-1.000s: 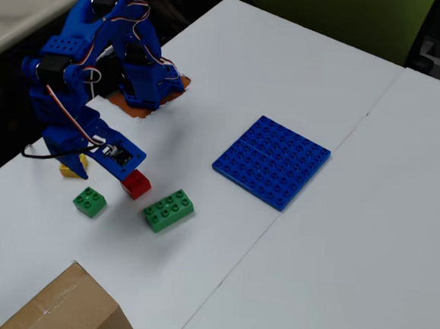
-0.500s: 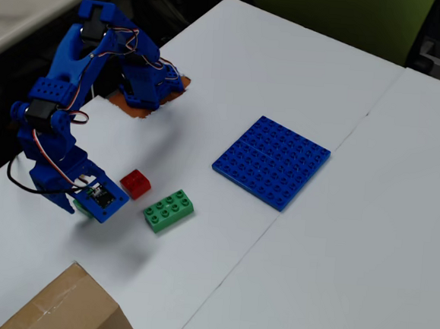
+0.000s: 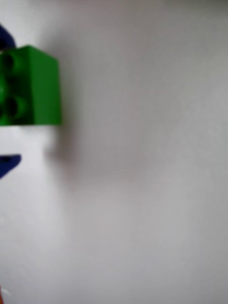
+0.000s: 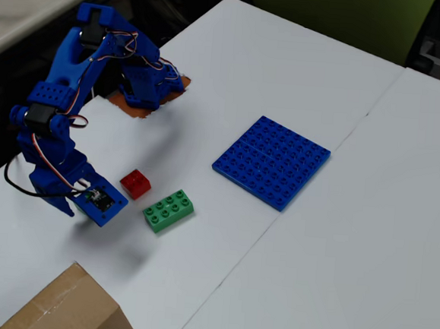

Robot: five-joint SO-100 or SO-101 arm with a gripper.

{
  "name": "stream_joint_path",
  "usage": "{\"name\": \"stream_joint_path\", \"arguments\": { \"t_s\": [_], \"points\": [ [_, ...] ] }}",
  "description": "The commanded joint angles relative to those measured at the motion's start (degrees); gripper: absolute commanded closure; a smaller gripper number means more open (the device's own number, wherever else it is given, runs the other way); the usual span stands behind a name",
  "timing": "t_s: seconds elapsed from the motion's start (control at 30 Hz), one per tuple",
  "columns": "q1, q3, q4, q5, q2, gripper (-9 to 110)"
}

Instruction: Pick up the 2x2 green block and go up the 8x8 blue block.

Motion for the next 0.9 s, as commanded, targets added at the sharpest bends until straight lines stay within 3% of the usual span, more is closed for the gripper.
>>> {"name": "stream_joint_path", "arguments": {
  "t_s": [0.0, 0.13, 0.43, 0.5, 0.67, 0.87],
  "points": [
    [-0.5, -1.5, -0.5, 0.8, 0.4, 83],
    [-1.2, -1.2, 0.5, 1.1, 0.8, 97],
    [-3.0, -0.2, 2.0, 4.9, 1.7, 99],
    [-3.0, -0.3, 2.1, 4.6, 1.8, 97],
    [-2.2, -2.0, 3.8, 1.9, 2.6, 79],
    [-1.8, -7.7, 7.9, -1.1, 4.0, 74]
  ]
}}
